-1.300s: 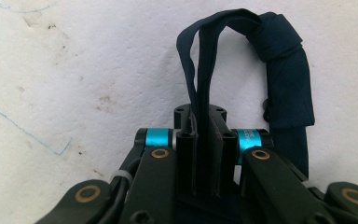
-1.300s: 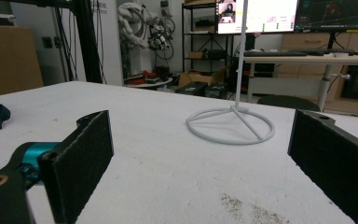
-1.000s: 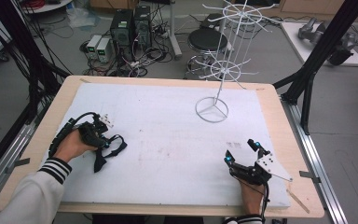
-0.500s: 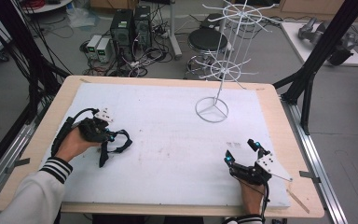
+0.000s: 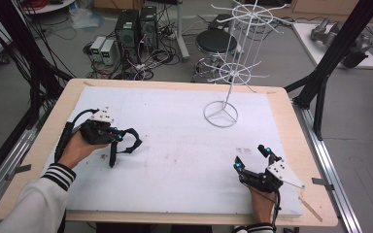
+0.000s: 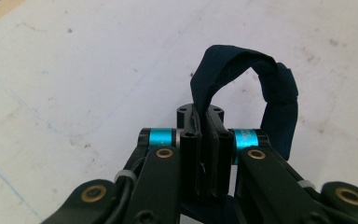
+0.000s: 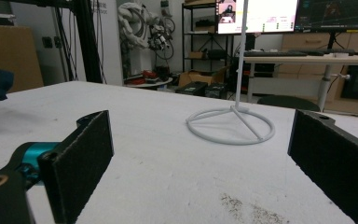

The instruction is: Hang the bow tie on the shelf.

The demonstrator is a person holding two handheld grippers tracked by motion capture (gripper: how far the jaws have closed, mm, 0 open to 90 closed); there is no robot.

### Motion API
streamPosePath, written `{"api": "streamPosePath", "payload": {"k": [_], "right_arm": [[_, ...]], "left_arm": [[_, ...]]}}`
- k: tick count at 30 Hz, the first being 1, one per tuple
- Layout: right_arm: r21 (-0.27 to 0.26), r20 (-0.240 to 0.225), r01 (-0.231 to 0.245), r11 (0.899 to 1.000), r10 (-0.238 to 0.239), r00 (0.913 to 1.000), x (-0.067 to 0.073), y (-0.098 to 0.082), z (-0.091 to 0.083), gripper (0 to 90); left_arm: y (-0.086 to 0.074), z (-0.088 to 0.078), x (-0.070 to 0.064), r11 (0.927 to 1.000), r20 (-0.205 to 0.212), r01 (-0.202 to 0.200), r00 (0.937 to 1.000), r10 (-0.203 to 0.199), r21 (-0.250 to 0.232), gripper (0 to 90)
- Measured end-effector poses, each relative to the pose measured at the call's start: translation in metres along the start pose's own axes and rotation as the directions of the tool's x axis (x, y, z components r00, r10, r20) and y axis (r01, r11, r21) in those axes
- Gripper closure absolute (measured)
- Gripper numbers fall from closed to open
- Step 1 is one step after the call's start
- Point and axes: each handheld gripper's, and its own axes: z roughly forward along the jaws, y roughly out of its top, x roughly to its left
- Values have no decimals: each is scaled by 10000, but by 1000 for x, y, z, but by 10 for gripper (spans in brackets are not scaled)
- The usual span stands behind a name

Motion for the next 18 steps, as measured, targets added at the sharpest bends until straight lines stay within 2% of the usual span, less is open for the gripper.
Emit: {"api": "streamPosePath", "payload": {"k": [2,3,4,6,10,13,18], "right_arm": [[-17,0,28,10000,-28,10000,0,0,0,57],[-20,-2,38,10000,-38,10000,0,0,0,57],[-6,9,11,10000,-11,10000,0,0,0,57],[-8,15,13,10000,-13,10000,0,0,0,57],[-4,10,26,10000,-26,10000,0,0,0,57],[0,10,27,10000,-27,10000,0,0,0,57],[-5,9,25,10000,-25,10000,0,0,0,57]], "left_arm": [[1,-2,0,9993,74,156,9999,-153,-347,854],[1,-2,0,9993,74,156,9999,-153,-347,856],[1,-4,1,9968,217,314,9993,-299,-738,856],[2,-5,1,9950,303,366,9990,-340,-929,857],[5,-8,2,9842,423,631,9975,-568,-1657,865],[9,-10,1,9710,453,777,9966,-692,-2260,870],[14,-11,-1,9609,380,756,9970,-679,-2665,874]]}}
